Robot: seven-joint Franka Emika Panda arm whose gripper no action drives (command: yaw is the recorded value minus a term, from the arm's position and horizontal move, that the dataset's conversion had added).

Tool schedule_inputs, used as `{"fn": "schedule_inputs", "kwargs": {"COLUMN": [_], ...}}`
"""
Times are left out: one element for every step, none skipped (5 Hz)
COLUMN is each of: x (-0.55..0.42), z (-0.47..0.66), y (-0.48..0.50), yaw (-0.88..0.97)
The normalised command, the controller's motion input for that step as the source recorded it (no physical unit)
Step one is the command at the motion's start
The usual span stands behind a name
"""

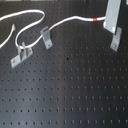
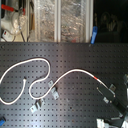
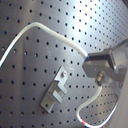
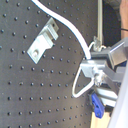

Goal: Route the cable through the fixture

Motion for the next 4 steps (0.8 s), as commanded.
{"fn": "schedule_inputs", "kwargs": {"x": [-0.002, 0.089, 0.043, 0.011], "z": [0.02, 0.29, 0.4, 0.0], "y": [0.0, -0.168, -0.224, 0.017], "yaw": [0.0, -0.19, -0.24, 0.0]}}
